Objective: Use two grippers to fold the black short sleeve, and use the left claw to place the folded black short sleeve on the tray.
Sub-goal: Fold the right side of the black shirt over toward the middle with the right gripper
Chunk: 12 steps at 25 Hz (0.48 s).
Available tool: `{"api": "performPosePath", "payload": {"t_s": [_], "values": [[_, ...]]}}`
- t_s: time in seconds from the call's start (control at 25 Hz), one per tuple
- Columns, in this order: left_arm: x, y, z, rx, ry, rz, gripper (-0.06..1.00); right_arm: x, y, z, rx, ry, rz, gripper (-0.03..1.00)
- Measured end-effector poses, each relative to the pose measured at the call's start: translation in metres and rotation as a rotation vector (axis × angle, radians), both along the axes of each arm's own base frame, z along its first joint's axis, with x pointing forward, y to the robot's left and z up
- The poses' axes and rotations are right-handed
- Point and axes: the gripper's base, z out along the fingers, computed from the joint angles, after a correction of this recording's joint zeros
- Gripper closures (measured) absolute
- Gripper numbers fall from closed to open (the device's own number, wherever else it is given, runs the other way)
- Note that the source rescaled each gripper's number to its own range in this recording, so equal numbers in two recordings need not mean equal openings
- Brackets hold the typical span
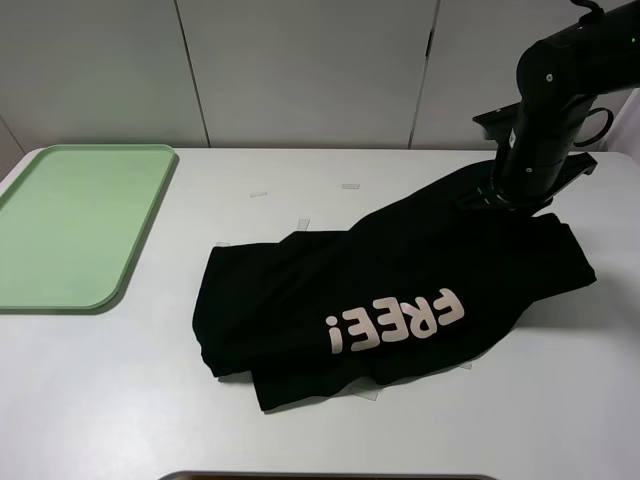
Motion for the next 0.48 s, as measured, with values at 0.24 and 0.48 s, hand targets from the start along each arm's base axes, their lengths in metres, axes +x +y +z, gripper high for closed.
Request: {"api": "performPosePath", "payload": {"t_s": [0.24, 0.48], "values": [[0.000, 0.000, 0.000, 0.000, 0.000, 0.000, -0.06, -0.007, 0.018, 0.002, 0.000, 0.009, -0.041, 0.95], [0.000, 0.000, 0.000, 0.000, 0.000, 0.000, -0.06, -0.026, 0.064, 0.005, 0.105, 0.035, -0.074, 0.95]]}}
